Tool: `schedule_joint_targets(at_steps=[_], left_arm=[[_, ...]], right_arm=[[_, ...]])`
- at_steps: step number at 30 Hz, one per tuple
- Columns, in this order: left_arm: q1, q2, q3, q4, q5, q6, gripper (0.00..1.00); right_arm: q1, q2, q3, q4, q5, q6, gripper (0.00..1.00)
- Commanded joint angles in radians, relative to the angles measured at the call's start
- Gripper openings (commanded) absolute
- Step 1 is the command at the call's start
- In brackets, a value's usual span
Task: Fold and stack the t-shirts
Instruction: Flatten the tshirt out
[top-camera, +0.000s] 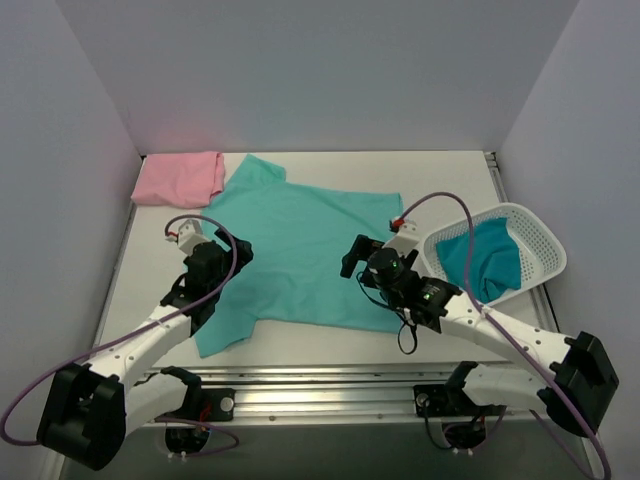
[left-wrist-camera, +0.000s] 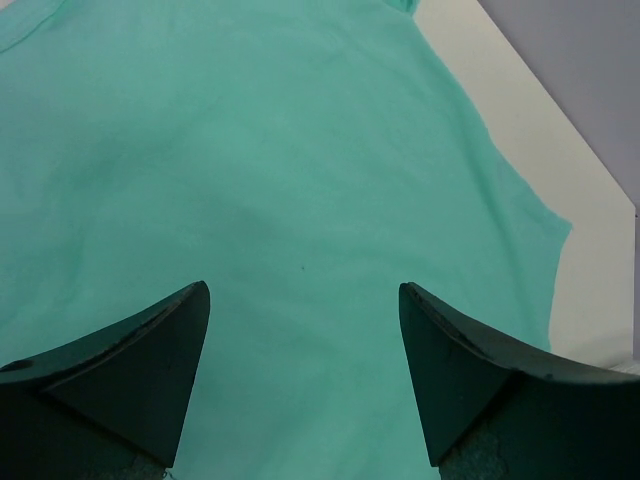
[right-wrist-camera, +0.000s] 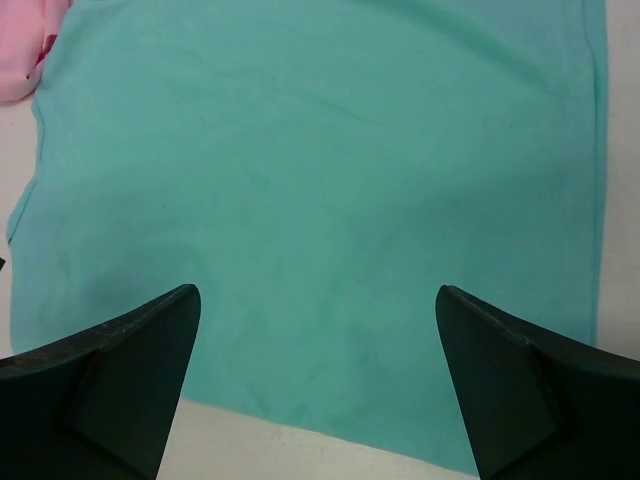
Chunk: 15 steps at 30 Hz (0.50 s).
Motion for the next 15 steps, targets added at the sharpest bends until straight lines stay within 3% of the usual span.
schedule_joint_targets(at_steps=[1, 5, 7, 9, 11, 15], left_arm=[[-0.017, -0.049, -0.085, -0.028, -0.086, -0.035, 0.85], [-0.018, -0.04, -0.078, -0.025, -0.119, -0.029, 0.85], [-0.018, -0.03, -0.061, -0.028, -0.118, -0.028, 0.86], [-0.017, -0.017, -0.042, -0.033, -0.115, -0.021, 0.86], [-0.014, -0.005, -0.047, -0.011, -0.103, -0.017, 0.86], [-0.003, 0.029, -0.045, 0.017, -0.093, -0.002, 0.88]], right_arm=[[0.012, -0.026, -0.136, 0.076, 0.029, 0.086, 0.99], [-0.018, 0.162, -0.021, 0.206, 0.069, 0.016, 0.84], [-0.102, 0.333, 0.084, 0.228, 0.009, -0.05, 0.69], [-0.165, 0.452, 0.253, 0.21, -0.104, -0.059, 0.32], [-0.215, 0.605, 0.349, 0.201, -0.122, -0.067, 0.11], [-0.271, 0.832, 0.587, 0.13, -0.137, -0.09, 0.02]])
